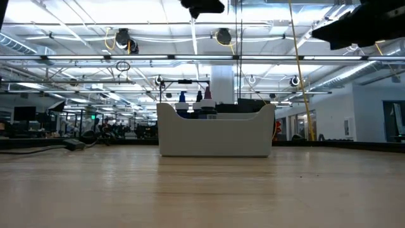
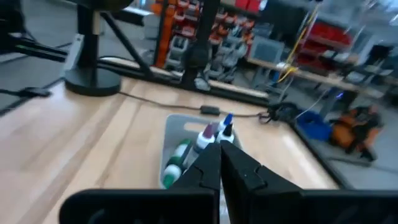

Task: Pick & Place food coloring
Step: Return to Home Position

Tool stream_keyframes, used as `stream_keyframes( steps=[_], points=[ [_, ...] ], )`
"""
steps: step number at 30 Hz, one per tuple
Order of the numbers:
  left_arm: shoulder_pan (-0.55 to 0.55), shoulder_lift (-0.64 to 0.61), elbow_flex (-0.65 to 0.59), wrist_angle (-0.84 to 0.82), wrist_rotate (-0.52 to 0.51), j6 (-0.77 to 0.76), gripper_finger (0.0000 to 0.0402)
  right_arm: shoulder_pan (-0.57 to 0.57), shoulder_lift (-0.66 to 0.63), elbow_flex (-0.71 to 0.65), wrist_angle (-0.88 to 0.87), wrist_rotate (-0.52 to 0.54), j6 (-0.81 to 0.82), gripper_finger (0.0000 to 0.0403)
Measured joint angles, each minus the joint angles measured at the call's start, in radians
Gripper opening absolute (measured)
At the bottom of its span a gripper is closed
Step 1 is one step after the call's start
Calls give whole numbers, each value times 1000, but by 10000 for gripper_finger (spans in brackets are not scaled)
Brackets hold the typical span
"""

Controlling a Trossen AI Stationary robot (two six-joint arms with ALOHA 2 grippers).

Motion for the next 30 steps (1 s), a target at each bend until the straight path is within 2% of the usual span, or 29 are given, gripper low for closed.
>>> stream_keyframes(
  steps=[3, 6, 10, 14, 17, 21, 24, 30],
  points=[
    [85, -27, -38, 11, 126, -26, 10, -68, -133, 55, -214, -74, 55, 0],
    [146, -56, -134, 119, 209, -61, 9, -120, -248, 87, -330, -81, 105, 0],
    [195, -127, -323, 383, 256, -100, 5, -161, -378, 93, -421, -149, 155, 0],
    [220, -219, -542, 637, 267, -150, 3, -171, -470, 66, -416, -152, 169, 0],
    [235, -313, -717, 829, 260, -178, 4, -172, -465, 56, -426, -154, 177, 0],
    [249, -393, -931, 1041, 253, -228, 3, -175, -468, -3, -352, -150, 184, 0],
    [263, -437, -1060, 1191, 201, -247, 4, -189, -469, -62, -264, -150, 168, 0],
    [312, -473, -1259, 1435, 232, -281, 4, -242, -469, -138, -191, -153, 214, 0]
  ],
)
